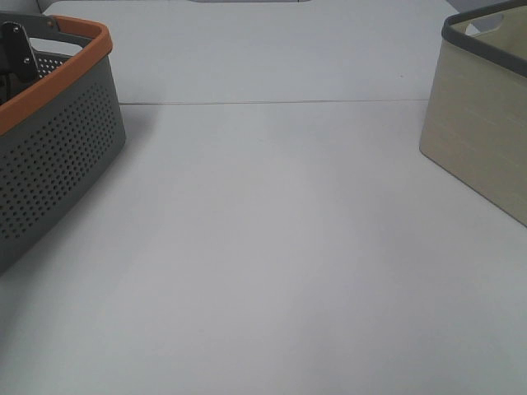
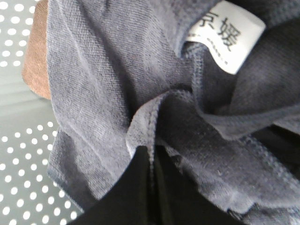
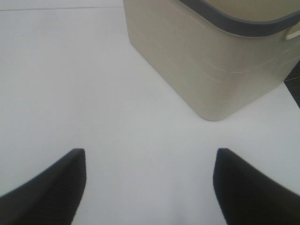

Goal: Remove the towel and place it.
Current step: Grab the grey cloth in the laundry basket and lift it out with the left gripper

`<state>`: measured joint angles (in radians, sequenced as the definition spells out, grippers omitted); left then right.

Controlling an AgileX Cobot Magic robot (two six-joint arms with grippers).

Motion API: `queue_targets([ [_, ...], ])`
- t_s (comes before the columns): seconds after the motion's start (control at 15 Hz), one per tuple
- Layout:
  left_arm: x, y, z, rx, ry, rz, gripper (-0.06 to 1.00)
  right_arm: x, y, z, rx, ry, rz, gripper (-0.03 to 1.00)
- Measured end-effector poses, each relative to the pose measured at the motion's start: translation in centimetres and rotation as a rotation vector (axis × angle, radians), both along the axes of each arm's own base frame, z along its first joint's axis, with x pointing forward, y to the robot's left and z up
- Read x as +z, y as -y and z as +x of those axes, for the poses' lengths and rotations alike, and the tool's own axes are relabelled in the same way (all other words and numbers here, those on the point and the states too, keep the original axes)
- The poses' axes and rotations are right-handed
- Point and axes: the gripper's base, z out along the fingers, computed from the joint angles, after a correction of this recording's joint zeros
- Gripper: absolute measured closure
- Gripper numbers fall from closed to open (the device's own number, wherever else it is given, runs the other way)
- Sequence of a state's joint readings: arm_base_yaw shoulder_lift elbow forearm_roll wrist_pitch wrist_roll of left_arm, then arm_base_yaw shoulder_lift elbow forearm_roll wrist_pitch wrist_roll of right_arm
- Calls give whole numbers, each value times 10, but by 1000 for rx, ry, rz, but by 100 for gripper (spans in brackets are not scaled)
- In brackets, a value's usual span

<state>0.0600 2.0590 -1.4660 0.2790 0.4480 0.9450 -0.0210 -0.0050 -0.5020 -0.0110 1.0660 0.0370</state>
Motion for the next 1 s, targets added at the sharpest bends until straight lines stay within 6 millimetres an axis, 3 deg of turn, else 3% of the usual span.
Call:
queue_targets([
  [0.2,49,0,-15,99,65,-53,94,0,0,0,0,0,0,30],
  [0.4,110,1,-45,212,137,-136,94,0,0,0,0,0,0,30],
  [0.73,196,10,-101,245,296,-278,94,0,0,0,0,0,0,30],
  [1.0,242,17,-141,192,409,-311,94,0,0,0,0,0,0,30],
])
